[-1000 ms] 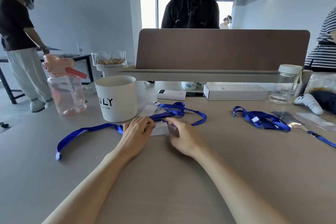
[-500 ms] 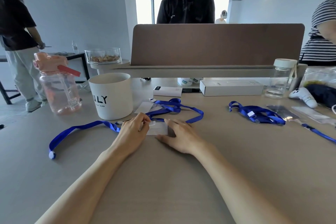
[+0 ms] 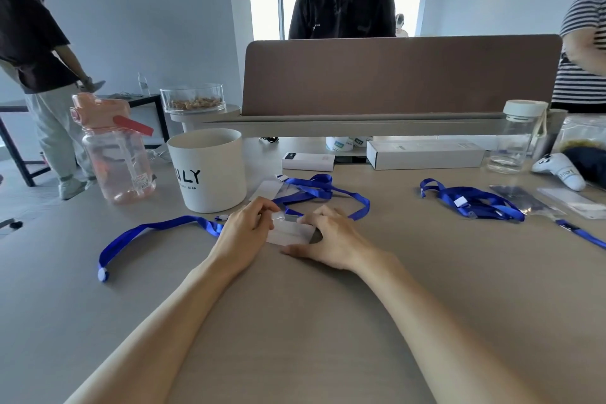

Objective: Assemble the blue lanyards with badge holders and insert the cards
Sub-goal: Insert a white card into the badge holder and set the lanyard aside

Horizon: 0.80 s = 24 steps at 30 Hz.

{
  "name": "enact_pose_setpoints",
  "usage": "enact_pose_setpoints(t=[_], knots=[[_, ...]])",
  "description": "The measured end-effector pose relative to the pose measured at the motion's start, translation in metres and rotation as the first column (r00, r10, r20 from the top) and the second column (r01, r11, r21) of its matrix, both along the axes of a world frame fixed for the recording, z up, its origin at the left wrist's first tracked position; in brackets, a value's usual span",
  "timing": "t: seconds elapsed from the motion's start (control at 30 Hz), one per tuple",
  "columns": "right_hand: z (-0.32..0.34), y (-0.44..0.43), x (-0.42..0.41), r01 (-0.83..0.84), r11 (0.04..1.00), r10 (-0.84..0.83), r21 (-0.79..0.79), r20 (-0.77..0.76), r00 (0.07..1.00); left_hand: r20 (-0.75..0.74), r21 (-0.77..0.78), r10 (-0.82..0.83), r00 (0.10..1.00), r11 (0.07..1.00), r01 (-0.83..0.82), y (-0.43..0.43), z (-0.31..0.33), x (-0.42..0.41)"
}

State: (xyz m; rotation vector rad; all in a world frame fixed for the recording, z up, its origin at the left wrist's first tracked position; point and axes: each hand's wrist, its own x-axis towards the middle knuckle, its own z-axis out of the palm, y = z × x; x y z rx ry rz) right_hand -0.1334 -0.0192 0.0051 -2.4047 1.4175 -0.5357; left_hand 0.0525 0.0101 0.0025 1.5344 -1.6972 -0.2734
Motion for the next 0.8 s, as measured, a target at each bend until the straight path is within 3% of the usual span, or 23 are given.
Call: enact_pose_setpoints(t=[0.1, 0.23, 0.4, 0.57, 0.63, 0.73, 0.8], knots=[[0.003, 0.001, 0.001, 0.024, 0.999, -0.022, 0.04, -0.043, 0.999, -0.013, 0.007, -0.021, 1.0, 1.0, 0.021, 0.0, -0.001, 0.0], [0.009, 0.001, 0.003, 0.111, 0.99, -0.113, 0.086, 0.024, 0.993, 0.032, 0.0, -0.037, 0.999, 0.999, 0.037, -0.002, -0.003, 0.001], [0.008, -0.009, -0.006, 0.164, 0.917, -0.259, 0.362, 0.229, 0.938, 0.042, -0.059, -0.021, 0.999, 0.998, 0.023, -0.002, -0.004, 0.001], [0.005, -0.01, -0.011, 0.318, 0.926, -0.371, 0.204, 0.336, 0.865, 0.059, -0.067, -0.031, 0.998, 0.997, 0.035, -0.002, -0.007, 0.003], [0.009, -0.008, -0.01, 0.345, 0.925, -0.377, 0.159, 0.494, 0.783, 0.109, -0.087, -0.044, 0.993, 0.995, 0.053, -0.003, -0.008, 0.004], [0.018, -0.002, -0.007, 0.234, 0.935, -0.354, 0.267, 0.761, 0.545, 0.111, -0.072, -0.059, 0.992, 0.995, 0.068, -0.003, -0.008, 0.003], [0.023, 0.001, -0.005, 0.164, 0.933, -0.359, 0.319, 0.83, 0.427, 0.116, -0.058, -0.08, 0.99, 0.995, 0.087, -0.003, -0.008, 0.002]])
